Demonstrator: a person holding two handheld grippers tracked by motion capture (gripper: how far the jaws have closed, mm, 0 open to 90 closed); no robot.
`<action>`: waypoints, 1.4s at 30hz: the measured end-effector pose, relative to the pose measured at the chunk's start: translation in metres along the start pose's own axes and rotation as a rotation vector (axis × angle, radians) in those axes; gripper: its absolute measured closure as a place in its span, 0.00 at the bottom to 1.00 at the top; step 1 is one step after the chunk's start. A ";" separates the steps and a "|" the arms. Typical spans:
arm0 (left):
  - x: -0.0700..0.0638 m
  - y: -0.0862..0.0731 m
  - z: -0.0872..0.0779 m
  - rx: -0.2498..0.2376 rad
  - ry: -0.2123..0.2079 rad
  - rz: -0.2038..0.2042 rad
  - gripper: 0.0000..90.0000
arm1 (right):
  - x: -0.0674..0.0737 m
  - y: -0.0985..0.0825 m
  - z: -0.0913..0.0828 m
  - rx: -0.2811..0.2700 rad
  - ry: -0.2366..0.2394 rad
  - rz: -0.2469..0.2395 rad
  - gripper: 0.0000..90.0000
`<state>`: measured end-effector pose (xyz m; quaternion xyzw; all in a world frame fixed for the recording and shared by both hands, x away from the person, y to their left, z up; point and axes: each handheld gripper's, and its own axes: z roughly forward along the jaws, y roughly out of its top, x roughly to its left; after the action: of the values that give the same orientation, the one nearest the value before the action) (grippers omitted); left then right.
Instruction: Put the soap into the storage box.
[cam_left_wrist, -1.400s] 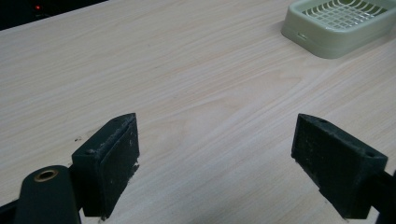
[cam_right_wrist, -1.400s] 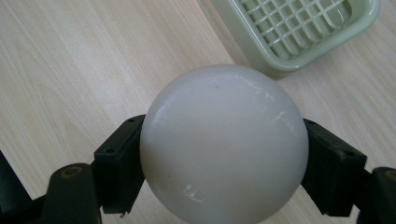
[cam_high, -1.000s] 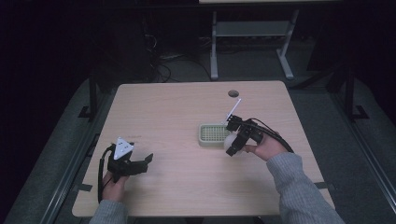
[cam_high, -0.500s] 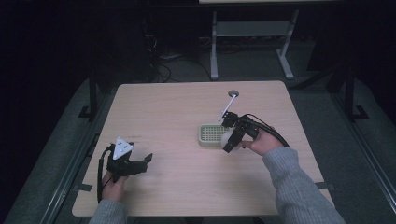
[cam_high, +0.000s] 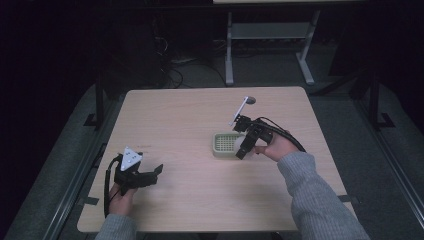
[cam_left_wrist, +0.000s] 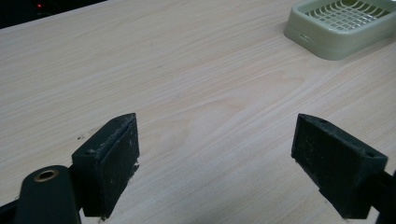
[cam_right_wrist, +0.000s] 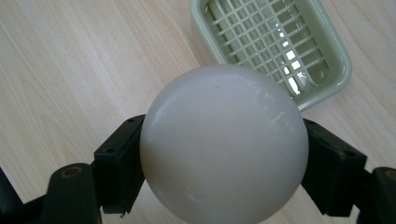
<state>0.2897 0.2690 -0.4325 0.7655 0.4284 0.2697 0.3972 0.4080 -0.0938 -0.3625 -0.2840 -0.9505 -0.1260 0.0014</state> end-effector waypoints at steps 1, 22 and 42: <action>0.000 0.000 0.000 0.001 0.000 0.000 0.17 | 0.000 0.001 0.000 0.000 0.000 -0.001 0.26; 0.002 0.000 0.000 0.000 0.003 -0.008 0.16 | -0.002 0.023 0.006 0.023 0.001 -0.011 0.26; 0.002 0.000 -0.001 -0.001 0.002 -0.006 0.17 | -0.013 0.045 0.021 0.034 0.004 0.001 0.26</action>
<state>0.2901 0.2704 -0.4320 0.7636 0.4312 0.2695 0.3979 0.4445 -0.0597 -0.3727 -0.2842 -0.9523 -0.1105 0.0079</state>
